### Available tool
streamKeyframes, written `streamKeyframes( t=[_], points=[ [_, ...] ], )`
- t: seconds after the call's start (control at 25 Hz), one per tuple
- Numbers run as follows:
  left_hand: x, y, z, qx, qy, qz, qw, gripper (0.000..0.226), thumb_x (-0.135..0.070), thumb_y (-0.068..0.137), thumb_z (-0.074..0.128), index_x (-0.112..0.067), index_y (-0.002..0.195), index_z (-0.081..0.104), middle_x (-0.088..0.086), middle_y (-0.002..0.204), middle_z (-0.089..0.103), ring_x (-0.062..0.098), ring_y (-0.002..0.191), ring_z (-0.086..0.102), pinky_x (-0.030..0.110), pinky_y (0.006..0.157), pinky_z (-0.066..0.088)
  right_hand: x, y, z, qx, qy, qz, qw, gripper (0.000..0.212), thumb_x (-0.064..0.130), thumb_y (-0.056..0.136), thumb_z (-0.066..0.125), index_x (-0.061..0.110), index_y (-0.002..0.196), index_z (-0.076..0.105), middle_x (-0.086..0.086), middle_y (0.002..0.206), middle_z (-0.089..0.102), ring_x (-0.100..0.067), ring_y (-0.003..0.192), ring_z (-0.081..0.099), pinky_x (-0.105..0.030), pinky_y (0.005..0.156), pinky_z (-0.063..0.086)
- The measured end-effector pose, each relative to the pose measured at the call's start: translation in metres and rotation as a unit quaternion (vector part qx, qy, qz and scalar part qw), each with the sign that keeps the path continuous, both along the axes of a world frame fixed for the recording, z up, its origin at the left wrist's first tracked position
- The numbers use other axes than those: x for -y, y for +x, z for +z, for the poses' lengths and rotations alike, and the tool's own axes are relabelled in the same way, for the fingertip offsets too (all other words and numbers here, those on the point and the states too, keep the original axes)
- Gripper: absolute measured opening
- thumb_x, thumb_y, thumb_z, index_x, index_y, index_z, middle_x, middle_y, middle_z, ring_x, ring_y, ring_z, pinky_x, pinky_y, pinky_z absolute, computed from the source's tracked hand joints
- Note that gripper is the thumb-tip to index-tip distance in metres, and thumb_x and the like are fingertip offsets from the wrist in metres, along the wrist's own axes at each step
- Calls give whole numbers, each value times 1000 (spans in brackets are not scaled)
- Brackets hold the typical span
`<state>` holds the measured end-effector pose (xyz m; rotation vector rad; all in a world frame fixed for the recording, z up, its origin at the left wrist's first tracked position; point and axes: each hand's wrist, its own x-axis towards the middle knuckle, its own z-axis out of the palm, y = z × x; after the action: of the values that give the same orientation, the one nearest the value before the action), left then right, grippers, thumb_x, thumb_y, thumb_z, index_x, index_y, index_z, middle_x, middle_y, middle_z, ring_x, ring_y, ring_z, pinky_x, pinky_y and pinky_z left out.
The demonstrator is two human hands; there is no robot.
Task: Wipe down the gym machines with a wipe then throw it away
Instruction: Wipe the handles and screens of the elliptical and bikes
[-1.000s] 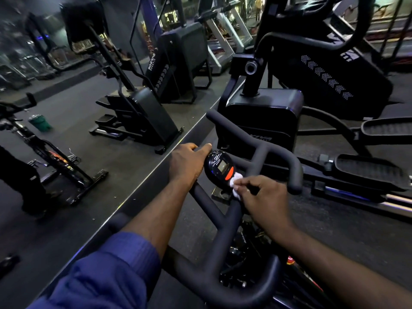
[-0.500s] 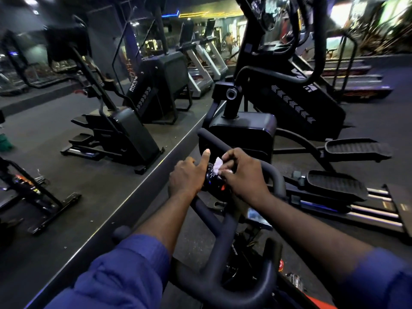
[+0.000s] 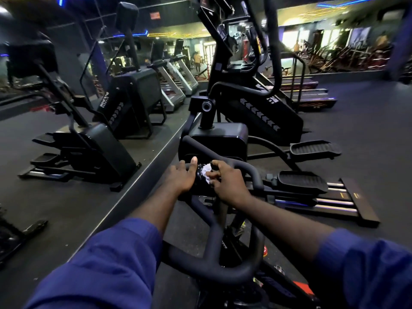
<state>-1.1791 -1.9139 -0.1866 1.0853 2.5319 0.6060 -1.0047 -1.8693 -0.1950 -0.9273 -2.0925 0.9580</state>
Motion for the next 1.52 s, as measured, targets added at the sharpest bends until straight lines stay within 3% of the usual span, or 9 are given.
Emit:
streamKeyframes(
  t=[0.16, 0.28, 0.4, 0.8, 0.96, 1.12, 1.28, 1.4, 1.52],
  points=[
    [17, 17, 15, 24, -5, -8, 1000, 82, -76, 102, 15, -28, 168, 12, 22, 168, 19, 43, 152, 30, 53, 123, 31, -1, -11, 13, -13, -25, -43, 999, 58, -2, 92, 67, 8, 146, 51, -1, 102, 79, -7, 99, 68, -1, 77, 41],
    [19, 16, 17, 24, -11, -19, 999, 81, -76, 102, 16, -30, 168, 8, 19, 170, 16, 43, 153, 30, 51, 121, 30, 4, -12, 9, -17, -24, -44, 999, 53, -1, 89, 71, 10, 139, 55, 0, 97, 79, -6, 95, 69, 0, 75, 42],
    [17, 14, 20, 34, -27, -19, 999, 83, -78, 101, 17, -32, 169, 5, 19, 171, 10, 43, 154, 28, 48, 121, 31, -8, -12, 12, -17, -25, -32, 999, 60, 0, 85, 76, 13, 138, 51, 6, 85, 78, -2, 83, 70, -18, 80, 57],
    [18, 16, 23, 24, -26, -49, 998, 79, -71, 105, 17, -26, 169, 8, 19, 173, 10, 41, 157, 23, 52, 127, 23, -23, -17, 16, -27, -44, -27, 998, 53, -1, 83, 78, 14, 126, 52, 2, 78, 77, -5, 62, 70, -29, 61, 61],
    [14, 11, 15, -9, -26, -49, 998, 80, -76, 101, 13, -32, 168, 9, 16, 173, 13, 41, 156, 23, 55, 126, 23, -21, -12, 3, -38, -4, -22, 999, 28, 5, 85, 79, 20, 108, 72, 12, 78, 74, 17, 69, 63, -2, 64, 45],
    [6, -8, -6, -19, -25, -37, 999, 125, -106, 56, -10, -46, 162, 16, 8, 172, 22, 41, 153, 28, 58, 124, 24, -22, -12, -17, -119, 68, 19, 990, 19, 12, 87, 80, 16, 106, 82, 5, 100, 76, 11, 89, 65, -8, 87, 49],
    [3, -7, -16, 8, 37, 12, 999, 107, -103, 67, -6, -50, 151, 34, 12, 159, 43, 38, 147, 43, 58, 122, 30, -43, -22, -21, -125, 150, 103, 975, 24, 15, 88, 75, 17, 111, 81, 2, 113, 76, -9, 107, 66, -21, 99, 49],
    [0, -1, -15, 14, 46, 64, 997, 111, -106, 66, -5, -52, 154, 33, 11, 160, 41, 35, 148, 40, 56, 125, 26, -73, -23, -15, -108, 69, 141, 982, 27, 7, 87, 72, 17, 110, 82, 2, 109, 79, -2, 102, 69, -12, 92, 50],
    [0, 24, -4, 28, 64, 107, 992, 74, -85, 95, 13, -49, 157, 34, 19, 157, 38, 37, 148, 37, 49, 127, 23, -91, -15, -38, -25, -4, 139, 990, 28, 11, 96, 67, 25, 115, 81, 6, 113, 79, -4, 108, 69, -11, 87, 45]
  ],
)
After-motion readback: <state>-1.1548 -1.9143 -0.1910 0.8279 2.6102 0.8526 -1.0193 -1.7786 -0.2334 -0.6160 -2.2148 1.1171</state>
